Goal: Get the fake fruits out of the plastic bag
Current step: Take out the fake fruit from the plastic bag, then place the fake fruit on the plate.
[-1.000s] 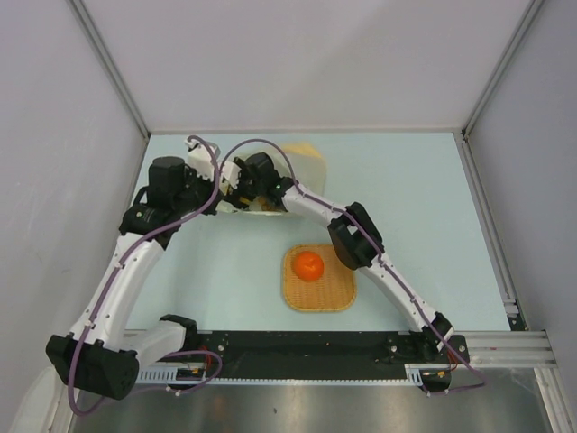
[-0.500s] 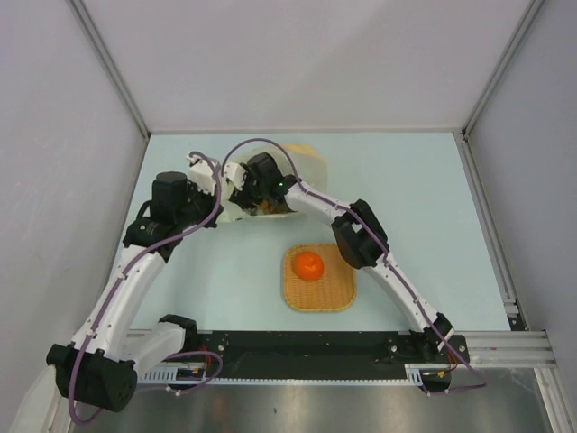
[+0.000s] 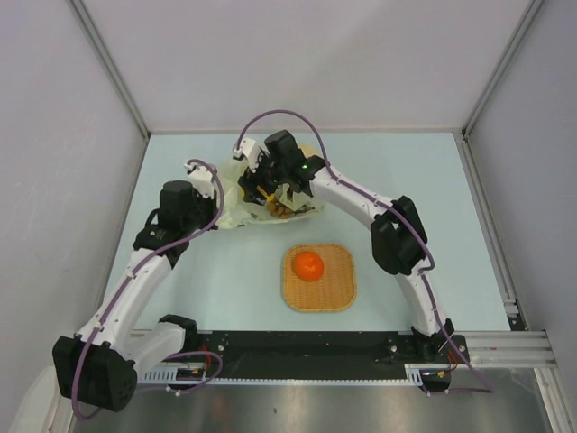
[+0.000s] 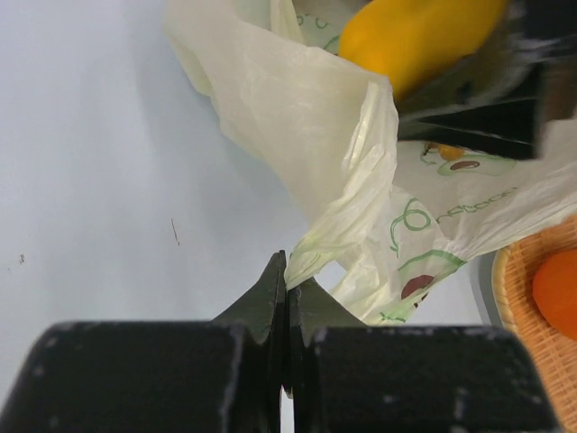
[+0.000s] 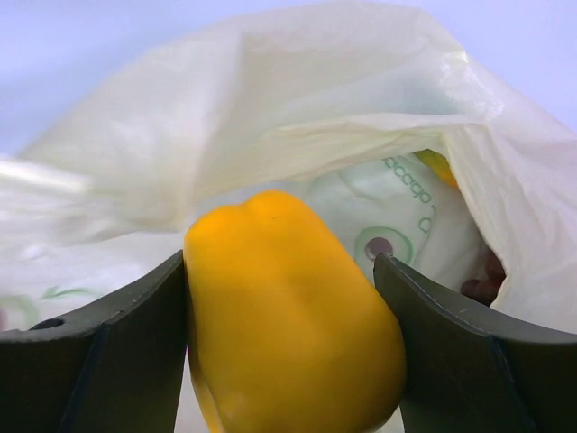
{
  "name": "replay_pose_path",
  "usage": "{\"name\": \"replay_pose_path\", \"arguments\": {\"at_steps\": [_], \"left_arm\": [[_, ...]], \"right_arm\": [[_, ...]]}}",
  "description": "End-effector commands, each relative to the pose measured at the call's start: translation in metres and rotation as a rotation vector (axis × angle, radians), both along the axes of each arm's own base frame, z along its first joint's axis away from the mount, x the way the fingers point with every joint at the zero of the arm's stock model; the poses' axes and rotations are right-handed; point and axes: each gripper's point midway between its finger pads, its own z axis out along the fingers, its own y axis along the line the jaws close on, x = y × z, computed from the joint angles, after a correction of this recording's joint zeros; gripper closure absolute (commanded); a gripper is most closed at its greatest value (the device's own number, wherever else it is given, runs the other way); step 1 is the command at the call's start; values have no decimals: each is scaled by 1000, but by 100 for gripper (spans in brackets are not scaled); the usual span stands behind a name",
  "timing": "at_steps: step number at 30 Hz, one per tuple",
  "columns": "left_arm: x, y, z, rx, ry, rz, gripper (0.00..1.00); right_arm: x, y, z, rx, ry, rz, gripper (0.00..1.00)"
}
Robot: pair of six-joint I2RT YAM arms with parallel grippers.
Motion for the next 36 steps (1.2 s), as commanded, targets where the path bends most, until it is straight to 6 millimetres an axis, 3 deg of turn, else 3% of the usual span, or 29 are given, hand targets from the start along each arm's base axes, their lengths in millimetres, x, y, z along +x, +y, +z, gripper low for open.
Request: {"name": "replay_pose_path", "arguments": {"at_steps": [1, 3, 4, 5, 6, 7, 9, 10, 11, 12, 13, 14, 16, 19, 21, 25, 36], "left_arm": [[11, 2, 8, -38, -51, 48, 100], [12, -2, 5, -47, -41, 35, 100], [13, -3, 5, -53, -39, 28, 100], [15, -7, 5, -62, -32, 16, 100], [16, -8, 5, -66, -32, 15, 100], [19, -9, 7, -76, -36, 20, 100], [22, -13, 8, -91, -35, 5, 99], [23, -15, 10, -100, -37, 2, 100], [25, -17, 13, -109, -41, -5, 100], [26, -18, 11, -113, -33, -7, 100], [26, -19, 11, -117, -32, -6, 100], [27, -21, 12, -121, -30, -14, 100], [28, -22, 11, -122, -22, -18, 100], [27, -25, 10, -132, -9, -31, 100], [26, -28, 10, -140, -2, -43, 100], [23, -31, 12, -138, 3, -70, 100], [19, -27, 11, -108, 14, -75, 100]], "right_arm": [[-26, -14, 42, 67, 73, -12, 65], [-33, -23, 52, 84, 96, -21, 66], [-38, -31, 74, 109, 78, -25, 66], [-41, -38, 83, 119, 79, -34, 66], [-50, -49, 72, 94, 110, -45, 66], [-55, -67, 100, 132, 82, -65, 66], [-67, -88, 102, 144, 113, -96, 66], [-75, -105, 80, 108, 159, -122, 67], [-85, -121, 95, 116, 137, -141, 67], [-91, -131, 91, 103, 144, -159, 67], [-100, -145, 67, 59, 185, -182, 67], [-105, -160, 76, 65, 162, -214, 67], [-119, -180, 47, 21, 216, -261, 67], [-122, -204, 32, 23, 249, -385, 67], [-117, -223, 9, 14, 301, -491, 67], [-114, -233, -18, 47, 409, -601, 66], [-117, -206, -47, 83, 518, -553, 63]]}}
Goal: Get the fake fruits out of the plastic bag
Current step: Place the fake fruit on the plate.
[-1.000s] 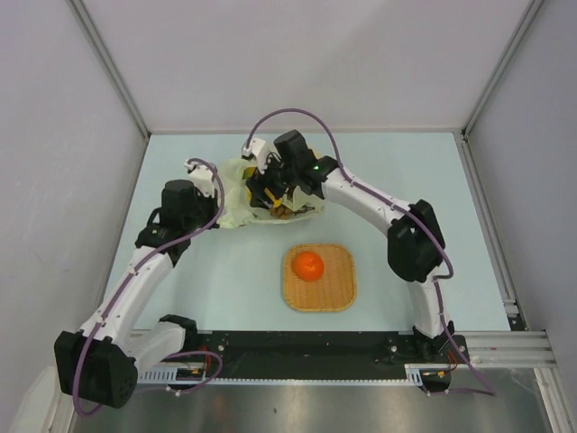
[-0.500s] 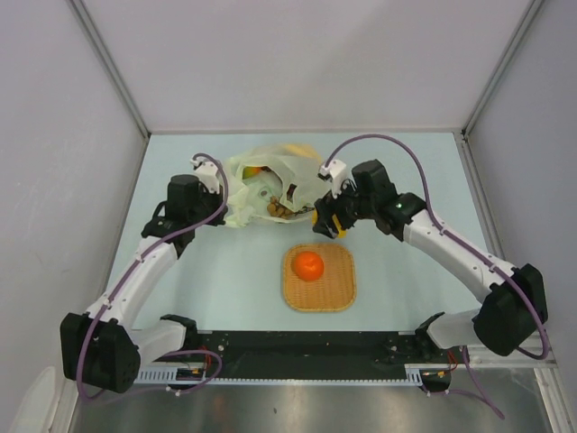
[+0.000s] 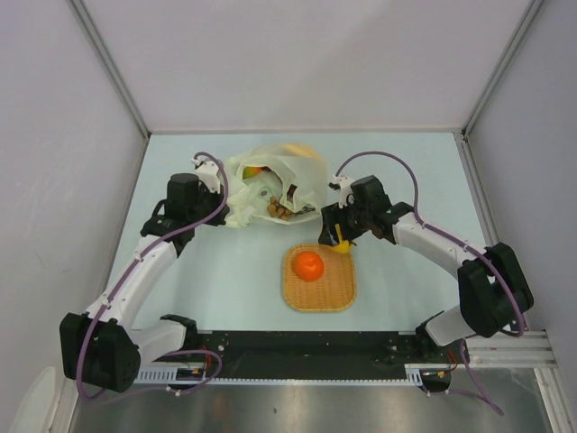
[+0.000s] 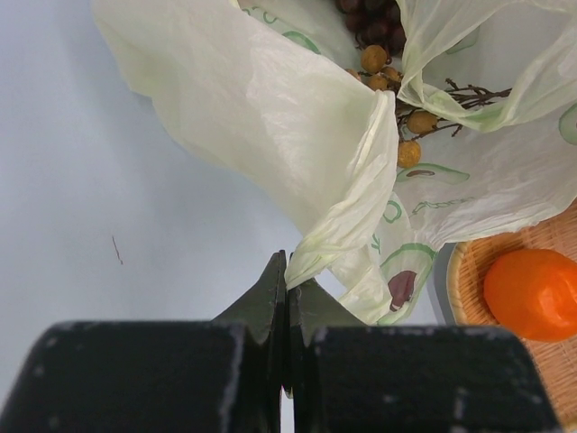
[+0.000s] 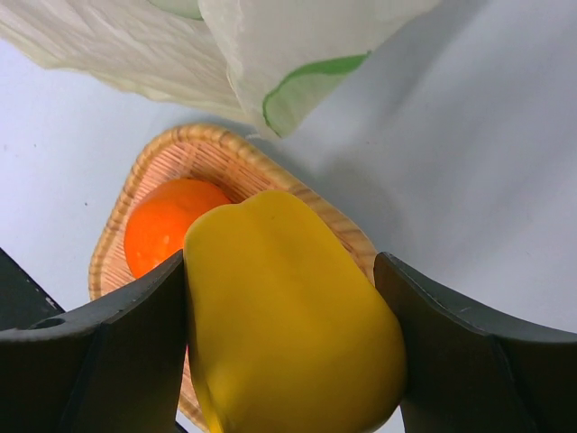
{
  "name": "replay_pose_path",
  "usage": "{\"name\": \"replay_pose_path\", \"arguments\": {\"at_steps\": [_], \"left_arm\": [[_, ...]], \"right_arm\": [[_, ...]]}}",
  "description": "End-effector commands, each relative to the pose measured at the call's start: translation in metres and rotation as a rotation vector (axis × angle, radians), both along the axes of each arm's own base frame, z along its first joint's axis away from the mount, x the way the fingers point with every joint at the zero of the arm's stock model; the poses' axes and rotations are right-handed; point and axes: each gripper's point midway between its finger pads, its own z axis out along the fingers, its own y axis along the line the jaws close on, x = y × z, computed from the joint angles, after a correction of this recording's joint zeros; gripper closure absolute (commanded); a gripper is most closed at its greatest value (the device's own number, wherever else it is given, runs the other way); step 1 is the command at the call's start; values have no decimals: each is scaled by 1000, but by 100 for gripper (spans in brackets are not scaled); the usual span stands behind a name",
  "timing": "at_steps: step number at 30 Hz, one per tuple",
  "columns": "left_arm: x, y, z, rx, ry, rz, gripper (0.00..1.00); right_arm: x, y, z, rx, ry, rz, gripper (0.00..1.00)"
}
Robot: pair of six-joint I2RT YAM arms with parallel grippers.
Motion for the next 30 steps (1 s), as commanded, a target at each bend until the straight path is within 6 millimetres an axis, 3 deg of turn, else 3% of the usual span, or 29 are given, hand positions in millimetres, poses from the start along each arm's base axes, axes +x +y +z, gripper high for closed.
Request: {"name": "replay_pose_path", "arguments": {"at_steps": [1, 12, 20, 25, 30], "left_arm": [[6, -2, 23, -5, -58, -24, 100], [4, -2, 22, -2, -50, -27, 100], [-3, -3, 17, -20, -42, -29, 100], [-5, -5, 14, -32, -34, -35, 100], [-5, -4, 16, -32, -41, -31, 100]], "right_arm": [[8, 18, 2, 79, -2, -18, 63], [-19, 48, -24, 30, -48, 66, 59], [-12, 46, -32, -54, -147, 11, 58], [-10, 47, -34, -93, -184, -3, 52], [-18, 52, -38, -83, -153, 20, 38]]}}
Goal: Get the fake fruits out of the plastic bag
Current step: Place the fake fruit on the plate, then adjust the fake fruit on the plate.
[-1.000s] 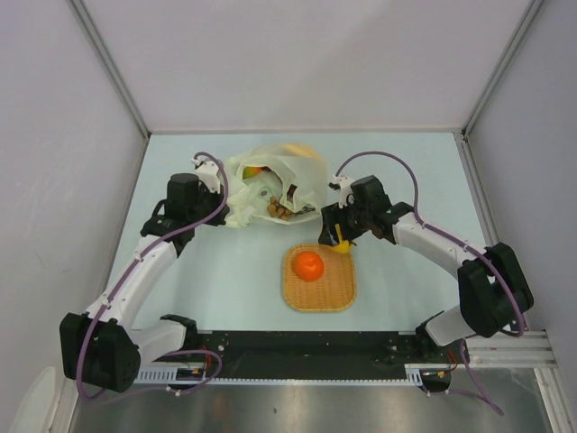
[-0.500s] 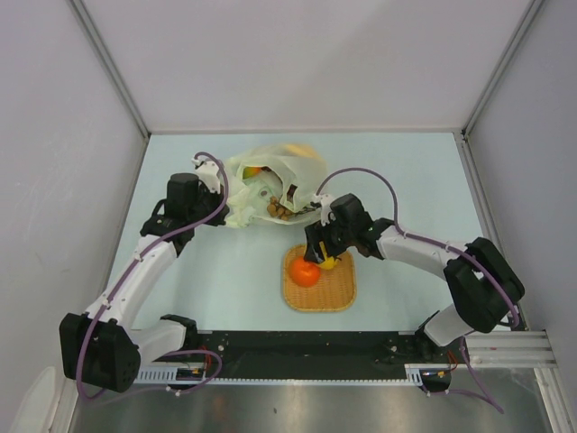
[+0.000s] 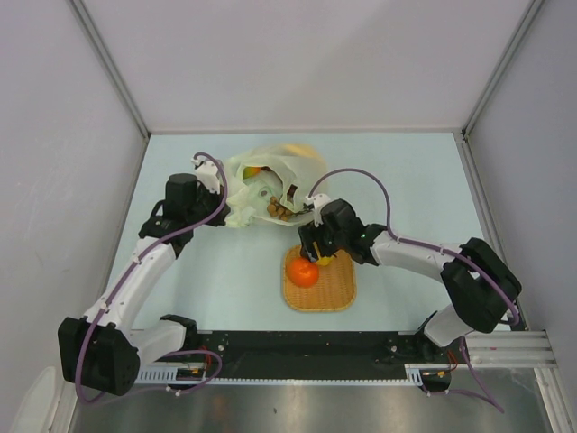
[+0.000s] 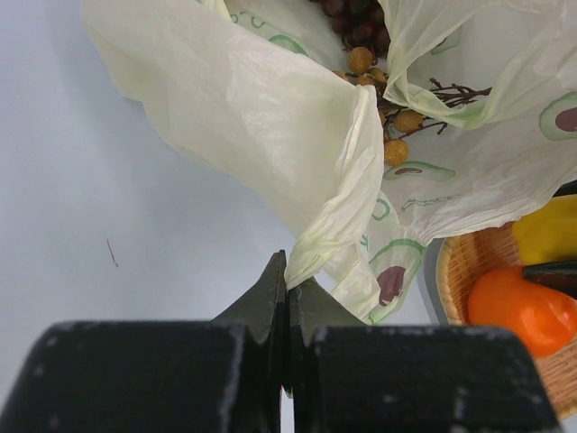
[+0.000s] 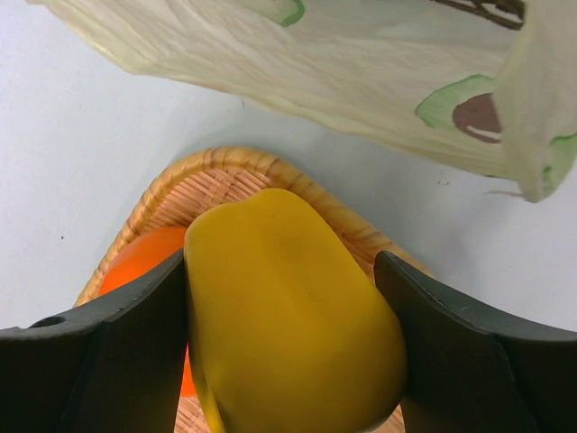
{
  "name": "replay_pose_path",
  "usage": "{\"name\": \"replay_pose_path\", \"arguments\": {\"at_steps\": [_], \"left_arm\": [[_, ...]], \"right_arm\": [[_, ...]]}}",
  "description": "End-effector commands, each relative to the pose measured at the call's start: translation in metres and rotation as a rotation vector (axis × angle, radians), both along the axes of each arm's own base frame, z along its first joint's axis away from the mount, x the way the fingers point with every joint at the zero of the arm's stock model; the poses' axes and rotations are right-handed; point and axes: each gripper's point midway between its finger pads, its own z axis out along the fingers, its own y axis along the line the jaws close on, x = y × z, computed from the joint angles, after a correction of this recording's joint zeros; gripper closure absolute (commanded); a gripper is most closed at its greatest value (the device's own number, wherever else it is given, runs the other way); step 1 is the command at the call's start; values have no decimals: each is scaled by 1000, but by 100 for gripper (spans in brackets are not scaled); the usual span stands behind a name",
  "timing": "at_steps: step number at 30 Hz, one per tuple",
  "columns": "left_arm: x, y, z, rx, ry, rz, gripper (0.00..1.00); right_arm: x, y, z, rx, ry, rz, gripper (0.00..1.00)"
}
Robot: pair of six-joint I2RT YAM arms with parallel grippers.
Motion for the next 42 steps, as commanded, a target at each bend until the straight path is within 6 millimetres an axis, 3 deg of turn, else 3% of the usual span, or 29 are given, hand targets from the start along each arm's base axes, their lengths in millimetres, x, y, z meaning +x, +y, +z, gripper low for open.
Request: {"name": "replay_pose_path", "arguments": {"at_steps": [1, 7, 13, 15, 18, 21, 22, 24, 25, 27, 30, 31, 33, 34, 35, 37, 38, 42], "left_arm": [[-1, -2, 10, -22, -31, -8, 100], [-1, -2, 9, -25, -31, -6, 100], [1, -4, 7, -33, -26, -11, 100], [2, -5, 5, -39, -20, -14, 100], [2, -6, 6, -40, -23, -16, 100], [3, -4, 8, -34, -29, -14, 100], [3, -3, 9, -26, -33, -10, 100], [3, -2, 11, -22, -38, -9, 100], [3, -2, 12, -20, -42, -9, 100], [3, -2, 13, -20, -48, -10, 100], [4, -2, 16, -20, -55, -9, 100], [4, -2, 16, -17, -59, -11, 100], [4, -1, 16, -14, -60, -6, 100], [4, -1, 17, -15, -63, -6, 100], [4, -1, 16, -16, -61, -9, 100], [2, -1, 15, -17, -61, -10, 100], [1, -1, 14, -16, -58, -10, 100], [-3, 1, 10, -12, -47, -8, 100]], "right_arm": [[-5, 0, -9, -18, 10, 7, 37], [-19, 2, -17, 1, 96, 27, 24], [-12, 3, -17, 44, 108, 12, 11], [-9, 6, -13, 77, 110, 15, 0], [-10, 4, -10, 84, 116, 27, 0], [-8, -8, 4, 80, 103, 21, 0], [-7, -12, 18, 92, 70, 32, 0], [-12, -26, 29, 41, 23, 90, 0], [-13, -33, 45, 42, -25, 104, 0], [-22, -49, 49, -23, -55, 162, 0], [-48, -61, 55, -77, -83, 319, 11], [-57, -61, 54, -86, -79, 384, 31], [-91, -58, 44, -79, 1, 541, 61], [-101, -57, 39, -94, 2, 630, 83], [-125, -53, 33, -103, 51, 719, 90], [-142, -46, 21, -127, 86, 810, 100], [-144, -42, 18, -129, 87, 822, 100], [-133, -21, 10, -99, 58, 839, 100]]}}
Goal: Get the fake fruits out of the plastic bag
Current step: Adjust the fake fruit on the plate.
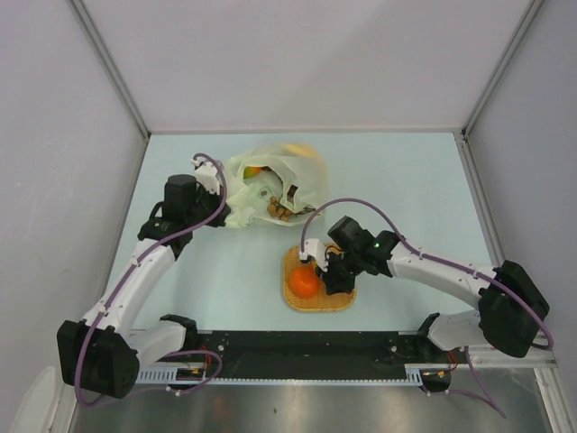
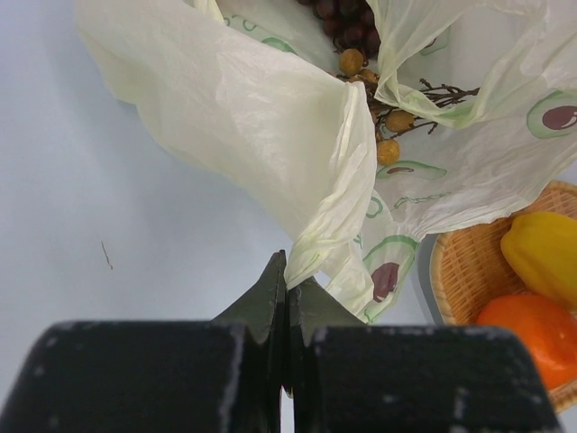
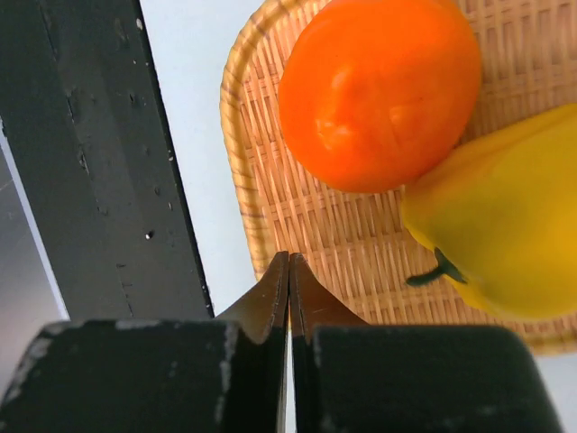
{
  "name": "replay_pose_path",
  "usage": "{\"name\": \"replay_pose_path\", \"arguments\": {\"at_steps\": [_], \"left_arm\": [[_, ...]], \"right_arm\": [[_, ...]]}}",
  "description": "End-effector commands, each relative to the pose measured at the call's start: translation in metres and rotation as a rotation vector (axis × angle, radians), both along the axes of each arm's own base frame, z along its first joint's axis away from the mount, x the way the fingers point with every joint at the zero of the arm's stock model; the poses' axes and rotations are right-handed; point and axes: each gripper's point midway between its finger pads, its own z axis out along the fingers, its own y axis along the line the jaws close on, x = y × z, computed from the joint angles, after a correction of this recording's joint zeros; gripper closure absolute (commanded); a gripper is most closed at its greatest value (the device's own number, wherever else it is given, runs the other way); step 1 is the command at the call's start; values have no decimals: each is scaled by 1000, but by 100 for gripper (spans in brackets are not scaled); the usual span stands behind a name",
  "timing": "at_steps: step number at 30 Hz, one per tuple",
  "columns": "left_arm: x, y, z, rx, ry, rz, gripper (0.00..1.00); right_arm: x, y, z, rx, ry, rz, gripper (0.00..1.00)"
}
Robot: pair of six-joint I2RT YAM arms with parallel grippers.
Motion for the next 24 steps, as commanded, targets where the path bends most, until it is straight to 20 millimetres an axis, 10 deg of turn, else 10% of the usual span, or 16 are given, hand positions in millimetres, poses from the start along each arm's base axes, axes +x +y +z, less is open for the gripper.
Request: {"name": "replay_pose_path", "arguments": {"at_steps": [1, 12, 24], "left_arm": [[-2, 4, 8, 1, -38, 6, 100], [-7, 7, 9, 10, -41, 11, 100], [-4, 8, 18, 1, -63, 16, 100]], "right_arm": [[4, 22, 2, 74, -27, 92, 100], [34, 67, -11, 111, 9, -6, 100], [54, 68, 5, 122, 48, -58, 99]]}}
